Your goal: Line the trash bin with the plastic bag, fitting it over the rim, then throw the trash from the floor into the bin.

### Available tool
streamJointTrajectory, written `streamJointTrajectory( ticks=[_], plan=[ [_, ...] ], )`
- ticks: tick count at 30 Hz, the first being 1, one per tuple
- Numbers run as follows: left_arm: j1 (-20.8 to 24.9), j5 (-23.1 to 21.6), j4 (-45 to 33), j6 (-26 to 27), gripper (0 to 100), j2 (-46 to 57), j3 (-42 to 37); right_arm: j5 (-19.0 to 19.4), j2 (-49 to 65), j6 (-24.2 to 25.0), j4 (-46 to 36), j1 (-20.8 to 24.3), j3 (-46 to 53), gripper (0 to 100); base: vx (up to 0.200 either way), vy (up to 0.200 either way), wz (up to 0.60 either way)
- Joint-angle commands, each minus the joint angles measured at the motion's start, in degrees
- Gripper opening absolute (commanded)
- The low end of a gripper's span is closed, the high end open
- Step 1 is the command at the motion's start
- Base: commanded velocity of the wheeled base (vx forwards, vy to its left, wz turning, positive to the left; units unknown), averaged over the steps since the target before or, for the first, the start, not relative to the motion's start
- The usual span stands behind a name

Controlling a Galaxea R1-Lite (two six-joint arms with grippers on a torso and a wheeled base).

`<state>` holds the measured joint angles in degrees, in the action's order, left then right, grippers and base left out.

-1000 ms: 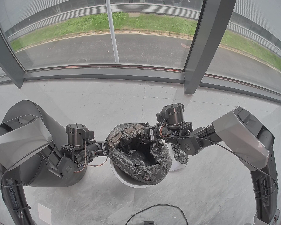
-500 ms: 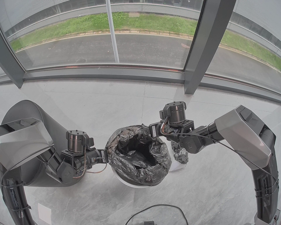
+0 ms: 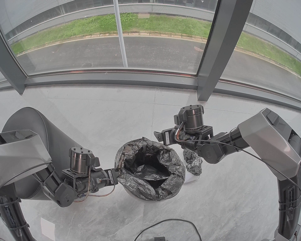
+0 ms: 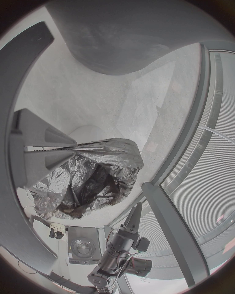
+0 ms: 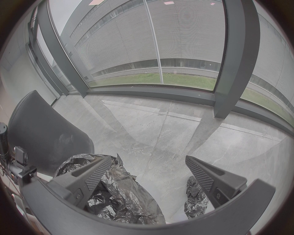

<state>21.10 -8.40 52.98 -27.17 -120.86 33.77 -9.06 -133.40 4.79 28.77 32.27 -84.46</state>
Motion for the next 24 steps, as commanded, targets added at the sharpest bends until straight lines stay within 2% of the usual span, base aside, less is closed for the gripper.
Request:
streamJointTrajectory(
  ticks=[1, 11, 16, 24],
  plan=[
    [1.3, 0.0, 0.0, -1.1, 0, 2.1, -1.6, 0.0, 0.8, 0.7, 1.5, 0.1, 1.2, 100, 0.0, 0.0, 0.0],
    [1.7, -0.5, -0.2, -1.6, 0, 1.3, -2.4, 0.0, 0.9, 0.7, 3.9, 0.1, 3.2, 100, 0.0, 0.0, 0.0],
    [1.7, -2.4, -0.2, -3.3, 0, 2.1, -5.1, 0.0, 1.0, 0.7, 4.0, 0.3, 4.1, 100, 0.0, 0.0, 0.0],
    [2.4, -2.5, -0.1, -5.0, 0, 2.5, -8.5, 0.0, 1.7, 1.1, 4.0, 0.6, 4.9, 100, 0.0, 0.0, 0.0]
  ],
)
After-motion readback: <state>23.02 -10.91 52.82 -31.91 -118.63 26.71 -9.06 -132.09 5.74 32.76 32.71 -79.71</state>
